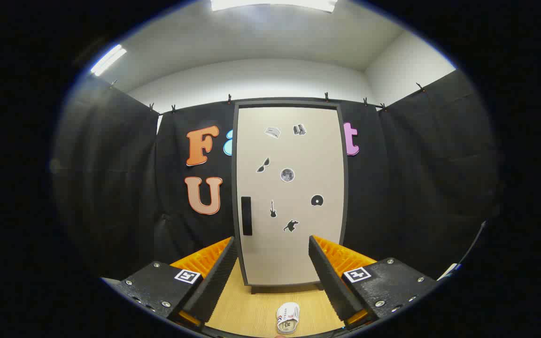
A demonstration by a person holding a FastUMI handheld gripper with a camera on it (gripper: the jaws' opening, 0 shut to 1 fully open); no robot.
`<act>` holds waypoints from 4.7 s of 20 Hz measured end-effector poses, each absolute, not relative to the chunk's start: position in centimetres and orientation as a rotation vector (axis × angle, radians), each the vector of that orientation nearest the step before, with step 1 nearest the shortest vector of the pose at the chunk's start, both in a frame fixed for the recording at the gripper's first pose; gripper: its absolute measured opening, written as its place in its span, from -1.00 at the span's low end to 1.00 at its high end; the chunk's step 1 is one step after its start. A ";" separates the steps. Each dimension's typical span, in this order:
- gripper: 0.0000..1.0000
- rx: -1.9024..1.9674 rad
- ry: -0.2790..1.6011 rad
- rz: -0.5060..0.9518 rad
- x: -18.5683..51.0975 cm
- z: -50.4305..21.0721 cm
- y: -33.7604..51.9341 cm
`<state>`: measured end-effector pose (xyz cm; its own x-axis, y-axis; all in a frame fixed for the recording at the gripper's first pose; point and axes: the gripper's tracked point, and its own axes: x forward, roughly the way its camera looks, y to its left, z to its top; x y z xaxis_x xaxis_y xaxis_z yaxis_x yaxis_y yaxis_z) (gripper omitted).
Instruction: Open the shoe cabinet door, grab the shoes and put them into the shoe cabinet, then close the shoe cabinet door.
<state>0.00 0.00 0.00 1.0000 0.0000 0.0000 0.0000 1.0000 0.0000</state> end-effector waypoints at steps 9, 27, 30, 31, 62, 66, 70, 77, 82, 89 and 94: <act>0.90 0.004 0.010 -0.016 -0.3 -0.1 -0.7; 0.90 0.053 0.033 0.056 10.4 -3.9 4.7; 0.90 0.063 0.022 0.063 15.8 -4.4 6.0; 0.90 0.067 0.004 0.072 17.4 -4.2 6.7; -0.29 -0.005 0.046 0.013 29.3 -7.7 9.0; -0.33 0.023 0.039 0.025 27.8 -7.2 9.1; -0.35 0.025 0.037 0.036 25.5 -7.1 8.5; -0.35 0.069 0.023 0.044 17.7 -7.4 3.9; -0.37 0.072 0.023 0.059 14.8 -7.2 1.7; -0.37 0.101 0.016 0.026 11.0 -7.2 -2.5; -0.38 0.112 -0.010 -0.019 8.0 -7.0 -7.3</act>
<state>7.95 -7.34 -7.03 0.9998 -0.0191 0.0093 0.0180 0.9936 0.1117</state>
